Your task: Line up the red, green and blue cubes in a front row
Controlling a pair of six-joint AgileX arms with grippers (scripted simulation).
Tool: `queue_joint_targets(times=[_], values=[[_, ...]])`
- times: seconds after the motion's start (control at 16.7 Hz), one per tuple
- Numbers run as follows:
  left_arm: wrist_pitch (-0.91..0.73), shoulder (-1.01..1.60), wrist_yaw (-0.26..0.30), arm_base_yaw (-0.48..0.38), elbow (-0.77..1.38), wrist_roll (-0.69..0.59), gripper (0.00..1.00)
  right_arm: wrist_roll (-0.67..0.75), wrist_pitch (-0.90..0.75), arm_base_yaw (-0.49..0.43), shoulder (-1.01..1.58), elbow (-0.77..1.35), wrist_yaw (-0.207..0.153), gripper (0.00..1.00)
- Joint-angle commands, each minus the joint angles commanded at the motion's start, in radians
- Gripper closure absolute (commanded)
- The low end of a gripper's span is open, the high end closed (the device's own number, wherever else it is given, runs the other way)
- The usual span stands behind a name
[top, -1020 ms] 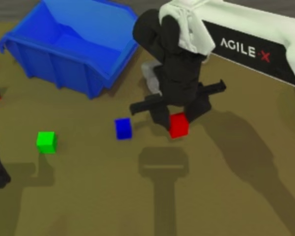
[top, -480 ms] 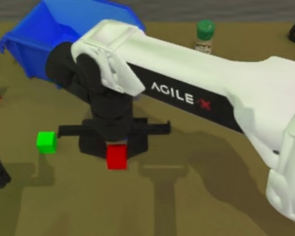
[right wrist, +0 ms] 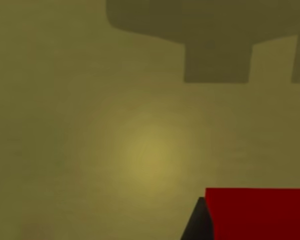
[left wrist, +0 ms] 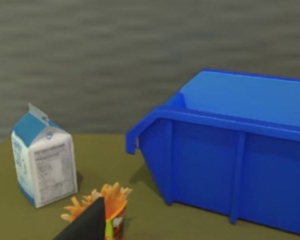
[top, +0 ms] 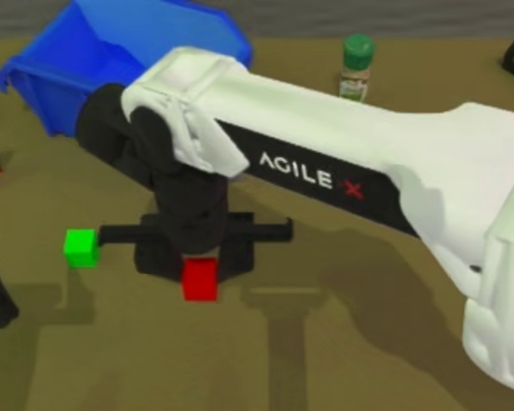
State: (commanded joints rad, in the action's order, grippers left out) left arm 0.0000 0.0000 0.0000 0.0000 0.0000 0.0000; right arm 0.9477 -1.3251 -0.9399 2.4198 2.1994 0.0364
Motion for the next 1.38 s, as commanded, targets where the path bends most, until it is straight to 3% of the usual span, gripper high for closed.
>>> queue_joint_targets(times=[0.3, 0.6, 1.38], values=[[0.000, 0.000, 0.000, 0.000, 0.000, 0.000, 0.00, 0.004, 0.184, -0.003, 0.020, -0.160, 0.001, 1.00], [0.000, 0.000, 0.000, 0.000, 0.000, 0.000, 0.00, 0.005, 0.214, -0.006, 0.027, -0.189, 0.002, 1.00], [0.000, 0.000, 0.000, 0.000, 0.000, 0.000, 0.00, 0.005, 0.214, -0.006, 0.027, -0.189, 0.002, 0.02]])
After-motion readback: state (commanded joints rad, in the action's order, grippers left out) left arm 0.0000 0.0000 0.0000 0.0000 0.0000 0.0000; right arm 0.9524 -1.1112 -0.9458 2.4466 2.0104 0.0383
